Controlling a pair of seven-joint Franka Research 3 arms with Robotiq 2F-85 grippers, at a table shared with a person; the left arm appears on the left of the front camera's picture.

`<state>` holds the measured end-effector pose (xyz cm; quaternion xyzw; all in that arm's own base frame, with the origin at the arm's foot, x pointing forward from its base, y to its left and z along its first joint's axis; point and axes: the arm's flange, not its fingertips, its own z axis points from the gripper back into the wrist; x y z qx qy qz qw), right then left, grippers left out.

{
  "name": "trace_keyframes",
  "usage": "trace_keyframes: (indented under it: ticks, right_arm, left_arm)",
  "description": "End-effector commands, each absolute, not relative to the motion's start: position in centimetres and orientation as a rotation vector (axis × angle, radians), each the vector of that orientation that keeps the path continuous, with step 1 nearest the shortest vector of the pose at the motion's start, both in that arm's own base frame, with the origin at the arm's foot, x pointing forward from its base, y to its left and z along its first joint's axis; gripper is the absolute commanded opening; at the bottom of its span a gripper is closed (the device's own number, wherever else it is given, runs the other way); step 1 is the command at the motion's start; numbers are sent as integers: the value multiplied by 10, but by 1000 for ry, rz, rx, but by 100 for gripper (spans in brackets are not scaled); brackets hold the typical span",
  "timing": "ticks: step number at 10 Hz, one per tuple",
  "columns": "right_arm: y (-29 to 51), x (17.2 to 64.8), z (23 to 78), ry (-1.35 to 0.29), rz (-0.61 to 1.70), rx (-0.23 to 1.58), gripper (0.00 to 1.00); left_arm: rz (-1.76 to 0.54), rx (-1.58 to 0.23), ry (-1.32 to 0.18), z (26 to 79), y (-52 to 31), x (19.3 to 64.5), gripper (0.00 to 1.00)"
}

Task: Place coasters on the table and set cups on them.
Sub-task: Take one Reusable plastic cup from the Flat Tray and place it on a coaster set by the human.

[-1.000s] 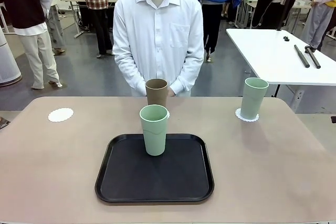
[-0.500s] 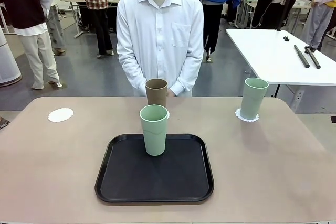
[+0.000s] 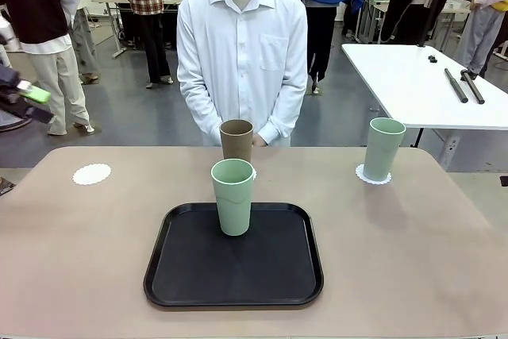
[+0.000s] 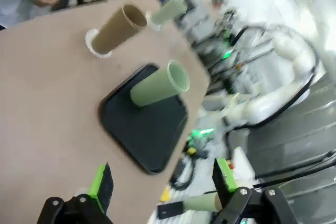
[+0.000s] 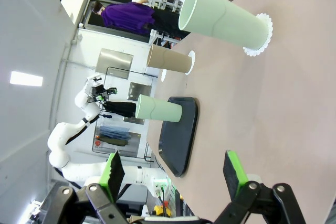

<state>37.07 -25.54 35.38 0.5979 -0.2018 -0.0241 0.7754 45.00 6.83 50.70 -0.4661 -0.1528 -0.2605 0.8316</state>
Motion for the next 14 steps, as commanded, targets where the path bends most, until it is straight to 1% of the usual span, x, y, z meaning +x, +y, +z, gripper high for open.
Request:
trace_keyframes:
  ticks: [1, 2, 3, 5, 6, 7, 9, 10, 11, 12, 14]
  right_arm:
    - [-256, 369, 354, -440, -56, 1295, 100]
    - [-256, 369, 354, -440, -56, 1295, 100]
    - [-256, 369, 354, -440, -56, 1295, 100]
    - [-256, 369, 354, -440, -56, 1295, 100]
    - [-256, 369, 354, -440, -56, 1295, 100]
    - [-256, 369, 354, -440, -56, 1295, 100]
    - [-256, 369, 354, -440, -56, 1295, 100]
    - [-256, 369, 354, -440, -56, 1295, 100]
    - [-256, 369, 354, -440, -56, 1295, 100]
    - [-256, 369, 354, -440, -56, 1295, 100]
    - [-256, 369, 354, -440, -56, 1295, 100]
  left_arm:
    - [-643, -774, -333, 486, 26, 441, 100]
    - [-740, -673, -301, 482, -9, 443, 100]
    - [-825, -611, -277, 477, -40, 441, 100]
    - [-952, -481, -315, 460, -91, 437, 100]
    - [-1014, -401, -328, 457, -111, 445, 100]
    - [-1051, -366, -326, 452, -123, 450, 100]
    - [-1090, -319, -290, 441, -132, 453, 100]
    - [-1111, -341, -270, 442, -133, 456, 100]
    - [-1074, -459, -267, 447, -126, 451, 100]
    - [-1089, -341, -285, 441, -138, 452, 100]
    - [-1089, -341, -285, 441, -138, 452, 100]
